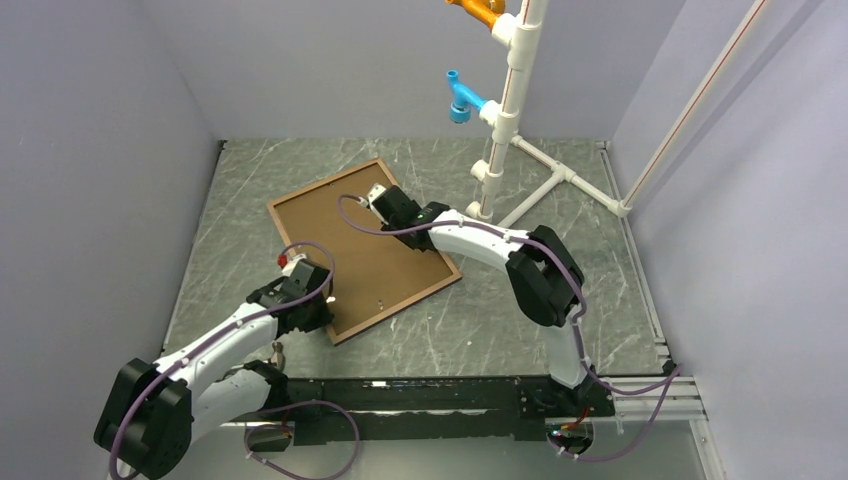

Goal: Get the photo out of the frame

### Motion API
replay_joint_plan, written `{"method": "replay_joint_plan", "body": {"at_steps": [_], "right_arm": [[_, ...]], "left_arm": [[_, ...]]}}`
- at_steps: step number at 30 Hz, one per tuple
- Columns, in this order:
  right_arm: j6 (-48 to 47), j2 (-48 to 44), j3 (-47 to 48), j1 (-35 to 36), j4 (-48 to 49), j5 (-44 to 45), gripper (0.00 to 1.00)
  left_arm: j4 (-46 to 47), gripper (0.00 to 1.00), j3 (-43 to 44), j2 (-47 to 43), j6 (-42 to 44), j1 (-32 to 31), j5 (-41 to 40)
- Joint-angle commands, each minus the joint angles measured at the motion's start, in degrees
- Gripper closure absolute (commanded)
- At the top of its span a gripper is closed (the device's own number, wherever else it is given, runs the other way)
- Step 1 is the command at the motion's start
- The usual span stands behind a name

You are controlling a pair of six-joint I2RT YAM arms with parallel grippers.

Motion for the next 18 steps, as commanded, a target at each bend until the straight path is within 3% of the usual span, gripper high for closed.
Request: {"method": "replay_joint_plan", "body": {"at_steps": [1, 18], "right_arm": [[-3.26, 1.08, 3.38, -0.22, -2.62, 0.27, 1.0], [0.84, -1.36, 0.21, -0.28, -12.24, -5.41, 1.0]], "left_arm": [[-6.05, 1.0, -1.53, 0.53, -0.79, -0.18, -2.87], [-8.48, 1.0, 0.6, -3.0, -2.48, -0.1, -6.04]]}}
